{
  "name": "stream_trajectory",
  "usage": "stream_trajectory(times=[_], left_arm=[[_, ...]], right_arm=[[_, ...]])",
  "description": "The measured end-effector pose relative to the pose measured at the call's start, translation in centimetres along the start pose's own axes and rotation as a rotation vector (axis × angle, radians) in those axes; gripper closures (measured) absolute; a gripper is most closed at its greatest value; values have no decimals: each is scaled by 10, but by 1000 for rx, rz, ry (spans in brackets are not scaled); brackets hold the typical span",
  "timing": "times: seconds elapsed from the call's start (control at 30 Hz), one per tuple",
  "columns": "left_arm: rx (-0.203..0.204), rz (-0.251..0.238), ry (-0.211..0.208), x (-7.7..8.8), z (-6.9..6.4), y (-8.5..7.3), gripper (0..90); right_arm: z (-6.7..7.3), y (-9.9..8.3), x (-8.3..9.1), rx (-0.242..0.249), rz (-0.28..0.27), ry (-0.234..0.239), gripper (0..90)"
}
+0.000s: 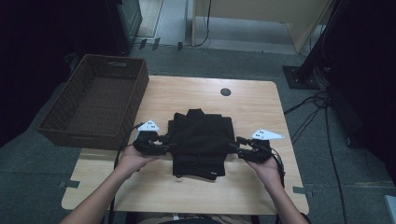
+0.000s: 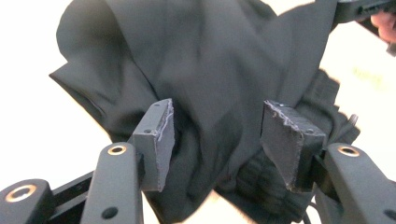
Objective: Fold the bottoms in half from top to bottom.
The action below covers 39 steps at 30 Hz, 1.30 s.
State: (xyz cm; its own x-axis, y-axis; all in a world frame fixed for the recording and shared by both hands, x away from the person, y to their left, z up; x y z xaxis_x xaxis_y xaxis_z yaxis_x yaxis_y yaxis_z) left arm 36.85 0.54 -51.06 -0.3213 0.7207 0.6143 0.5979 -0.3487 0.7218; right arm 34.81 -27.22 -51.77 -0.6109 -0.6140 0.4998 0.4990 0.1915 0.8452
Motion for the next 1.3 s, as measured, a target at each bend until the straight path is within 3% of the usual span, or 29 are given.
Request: stream_trajectory(times=[0.07,0.17,0.37,0.53,0.63,0.73,0.9,0.97,1.07,1.3], left_arm=[[16,-14,5,4,3,10,446],[29,-24,12,2,9,28,495],[60,5,9,-31,16,45,603],[69,53,-12,-48,11,30,610],[50,84,-12,-49,6,16,586],[27,107,-3,-50,0,2,552],[8,126,-1,-45,-4,-15,523],[15,104,-3,-42,-3,-9,505],[16,67,4,-41,-1,9,477],[21,53,10,-55,8,45,429]], right_arm=[[-3,9,5,0,-22,-5,508],[-8,19,6,-9,-26,-5,617],[-12,25,-26,-15,30,-16,745],[4,14,-47,-45,87,37,769],[17,-1,-49,-10,131,52,759],[26,-13,-49,25,156,64,688],[37,-27,-42,53,165,99,599],[37,-26,-39,55,162,106,595],[30,-13,-36,57,116,82,594],[2,10,-47,52,89,4,581]])
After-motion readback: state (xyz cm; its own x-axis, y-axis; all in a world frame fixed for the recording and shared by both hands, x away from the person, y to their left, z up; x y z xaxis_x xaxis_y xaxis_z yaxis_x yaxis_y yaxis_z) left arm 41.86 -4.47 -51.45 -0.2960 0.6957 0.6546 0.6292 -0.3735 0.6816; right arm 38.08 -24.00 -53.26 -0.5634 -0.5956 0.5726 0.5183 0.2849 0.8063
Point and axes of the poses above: each handheld gripper's, and its own axes: x roughly backward along the jaws, y roughly out of its top, z roughly to its left, the point moved 9 cm from there along -x, roughly forward along the jaws, and after that the axes turned 3 degrees about x, right-handed, at the moved point
